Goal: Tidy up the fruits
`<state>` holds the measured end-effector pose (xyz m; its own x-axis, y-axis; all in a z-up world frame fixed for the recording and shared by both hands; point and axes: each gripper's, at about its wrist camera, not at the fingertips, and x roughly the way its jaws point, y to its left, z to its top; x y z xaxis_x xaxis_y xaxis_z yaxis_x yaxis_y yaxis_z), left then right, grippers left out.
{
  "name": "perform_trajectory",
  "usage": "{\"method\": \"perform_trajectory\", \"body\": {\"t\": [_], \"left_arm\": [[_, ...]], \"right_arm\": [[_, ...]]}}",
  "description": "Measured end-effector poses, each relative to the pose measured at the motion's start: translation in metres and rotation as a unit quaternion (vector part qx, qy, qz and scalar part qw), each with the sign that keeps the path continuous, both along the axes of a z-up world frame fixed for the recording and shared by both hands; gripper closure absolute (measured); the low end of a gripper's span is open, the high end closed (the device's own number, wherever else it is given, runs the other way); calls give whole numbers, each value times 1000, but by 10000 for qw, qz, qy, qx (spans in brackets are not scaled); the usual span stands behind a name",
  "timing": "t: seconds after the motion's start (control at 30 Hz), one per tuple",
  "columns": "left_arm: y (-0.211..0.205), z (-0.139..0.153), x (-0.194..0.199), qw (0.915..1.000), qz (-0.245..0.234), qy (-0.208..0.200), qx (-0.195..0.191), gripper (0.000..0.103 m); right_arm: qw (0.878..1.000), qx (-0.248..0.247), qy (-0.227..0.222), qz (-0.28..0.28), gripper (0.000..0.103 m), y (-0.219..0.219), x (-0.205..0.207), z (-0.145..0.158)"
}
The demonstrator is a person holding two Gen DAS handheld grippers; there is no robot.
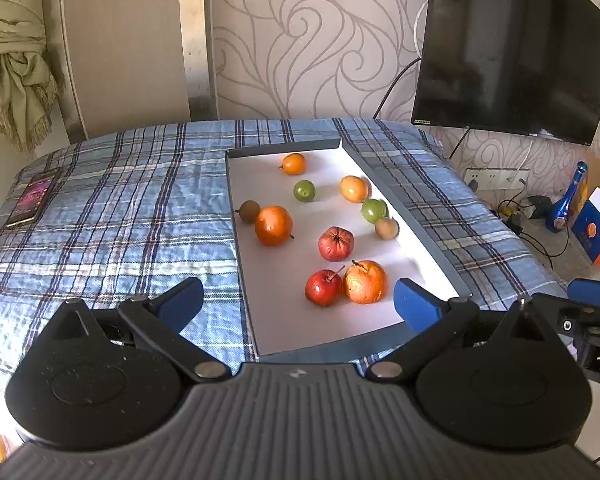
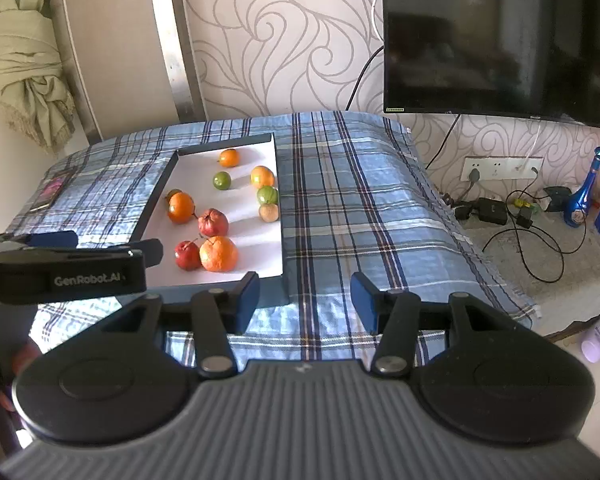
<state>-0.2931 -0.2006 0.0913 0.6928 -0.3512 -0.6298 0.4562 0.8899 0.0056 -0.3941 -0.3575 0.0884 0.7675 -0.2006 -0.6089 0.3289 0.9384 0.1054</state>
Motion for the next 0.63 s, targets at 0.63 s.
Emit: {"method": "perform_trajectory", "body": {"t": [0.63], "left_arm": [[0, 3, -6, 9999, -131, -16, -89, 2]], "right_arm": [[10000, 23, -71, -40, 50, -1, -3, 1]]}}
